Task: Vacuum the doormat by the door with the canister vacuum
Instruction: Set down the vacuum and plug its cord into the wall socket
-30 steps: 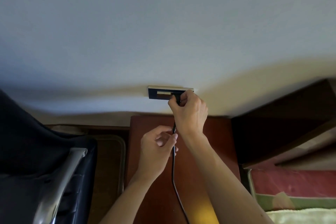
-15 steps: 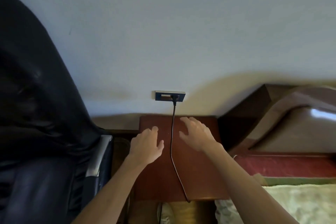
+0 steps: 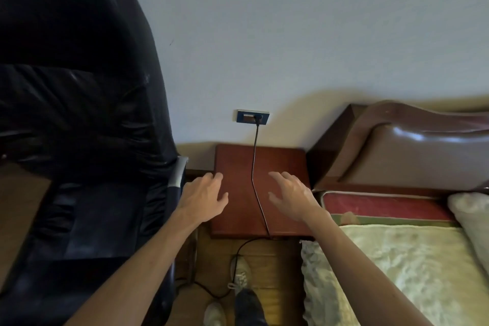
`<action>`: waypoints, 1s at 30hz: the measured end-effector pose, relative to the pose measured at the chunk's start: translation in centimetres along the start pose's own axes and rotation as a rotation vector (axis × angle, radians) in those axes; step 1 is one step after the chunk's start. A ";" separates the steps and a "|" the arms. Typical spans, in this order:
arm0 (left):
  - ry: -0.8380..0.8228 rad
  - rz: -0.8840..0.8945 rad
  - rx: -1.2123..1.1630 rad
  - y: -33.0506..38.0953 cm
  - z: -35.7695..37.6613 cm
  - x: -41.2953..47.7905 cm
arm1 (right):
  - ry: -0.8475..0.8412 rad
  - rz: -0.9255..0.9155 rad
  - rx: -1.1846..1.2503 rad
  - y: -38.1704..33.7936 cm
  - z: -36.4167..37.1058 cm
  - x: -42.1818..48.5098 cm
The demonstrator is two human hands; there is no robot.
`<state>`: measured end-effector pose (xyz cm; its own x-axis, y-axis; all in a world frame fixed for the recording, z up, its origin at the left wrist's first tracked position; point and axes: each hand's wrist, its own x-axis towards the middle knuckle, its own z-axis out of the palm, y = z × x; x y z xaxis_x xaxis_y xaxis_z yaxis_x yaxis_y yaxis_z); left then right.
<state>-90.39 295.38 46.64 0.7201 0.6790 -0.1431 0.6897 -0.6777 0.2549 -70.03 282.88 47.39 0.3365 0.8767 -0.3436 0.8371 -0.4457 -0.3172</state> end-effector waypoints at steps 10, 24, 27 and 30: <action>0.031 -0.101 0.018 -0.4 -3.5 -12.3 | 0.063 -0.112 -0.058 -3.3 -0.8 -10.3; 0.155 -0.288 0.064 2.3 -6.5 -20.3 | 0.060 -0.314 -0.129 -3.0 -3.2 -14.6; 0.190 -0.366 0.061 3.0 -6.8 -21.7 | 0.056 -0.389 -0.123 -3.1 -3.6 -14.8; 0.206 -0.435 0.069 3.9 -6.7 -23.3 | 0.052 -0.465 -0.113 -3.5 -4.1 -15.2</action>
<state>-104.98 278.75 57.38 0.3384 0.9406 -0.0284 0.9320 -0.3308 0.1485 -76.35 271.88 57.34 -0.0665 0.9876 -0.1425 0.9447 0.0163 -0.3276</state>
